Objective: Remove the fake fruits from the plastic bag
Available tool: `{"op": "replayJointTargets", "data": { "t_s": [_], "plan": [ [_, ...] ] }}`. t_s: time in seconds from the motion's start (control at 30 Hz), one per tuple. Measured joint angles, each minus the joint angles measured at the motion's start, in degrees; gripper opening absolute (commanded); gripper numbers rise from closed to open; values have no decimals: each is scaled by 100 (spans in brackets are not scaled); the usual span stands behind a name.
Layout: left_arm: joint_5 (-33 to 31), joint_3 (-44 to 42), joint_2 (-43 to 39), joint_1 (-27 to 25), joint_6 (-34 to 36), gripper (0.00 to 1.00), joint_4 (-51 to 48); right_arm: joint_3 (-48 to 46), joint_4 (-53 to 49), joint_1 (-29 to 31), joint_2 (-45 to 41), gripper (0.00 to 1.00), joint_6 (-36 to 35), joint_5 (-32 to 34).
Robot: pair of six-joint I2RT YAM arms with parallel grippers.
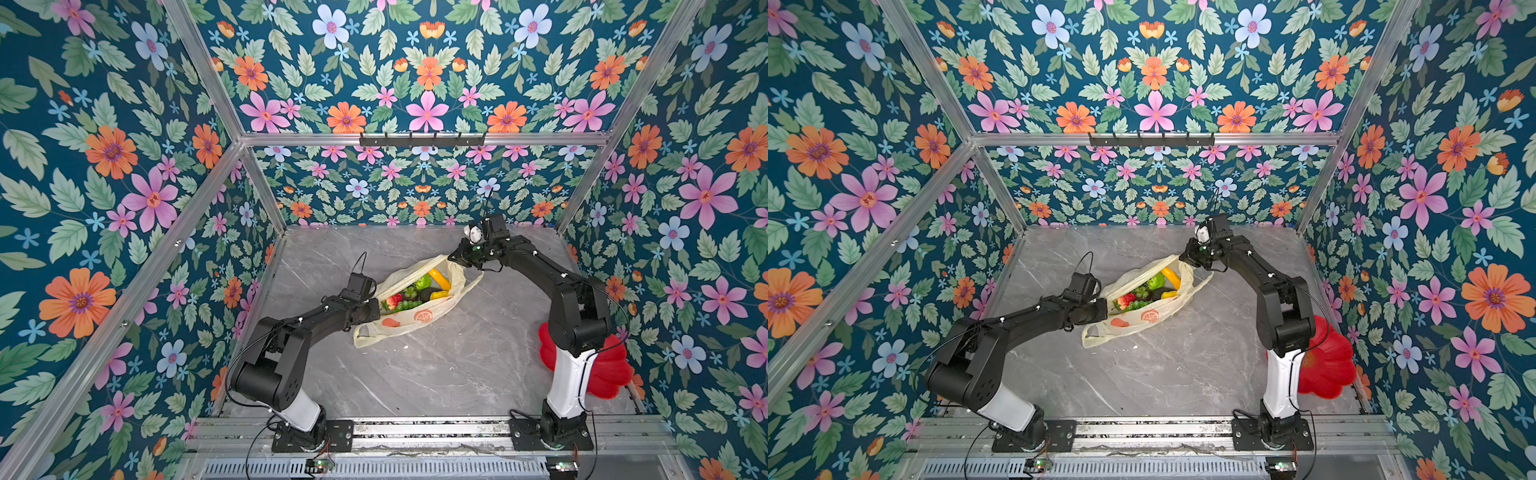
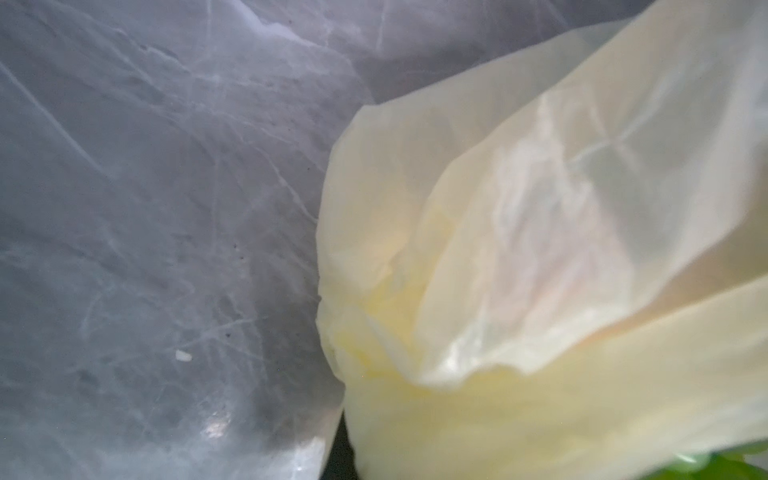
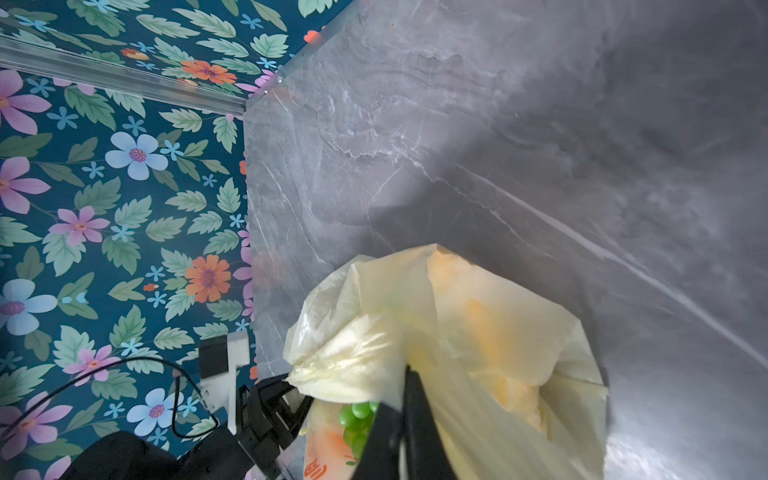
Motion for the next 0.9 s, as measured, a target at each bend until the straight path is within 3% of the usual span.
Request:
{"op": "replayJointTargets", "data": {
  "t_s": [0.13, 0.17, 0.27, 0.3, 0.37, 0.53, 0.77, 0.9],
  "plan": [
    [46, -7, -98, 11, -96, 0, 184, 680, 2, 214, 400, 0, 20, -52],
    [44, -7, -140, 2, -111, 0, 243, 826, -66, 238, 492, 5, 20, -57],
    [42, 46, -254, -101, -153, 0, 361, 1276, -492, 275, 680, 43, -107, 136],
    [44, 76, -280, -149, -153, 0, 382, 1390, -691, 297, 675, 51, -214, 275],
    [20, 129, -330, -249, -146, 0, 444, 1475, -962, 356, 560, 57, -422, 544],
    [-227, 44, -457, -581, -87, 0, 664, 1213, -1722, 527, -105, 65, -811, 1486],
    [-367, -48, -474, -804, -85, 0, 933, 190, -2293, 999, -857, 66, -1029, 2680],
    [-400, -146, -520, -857, -87, 0, 1093, -457, -2256, 1104, -1034, 54, -905, 2758]
  ]
}}
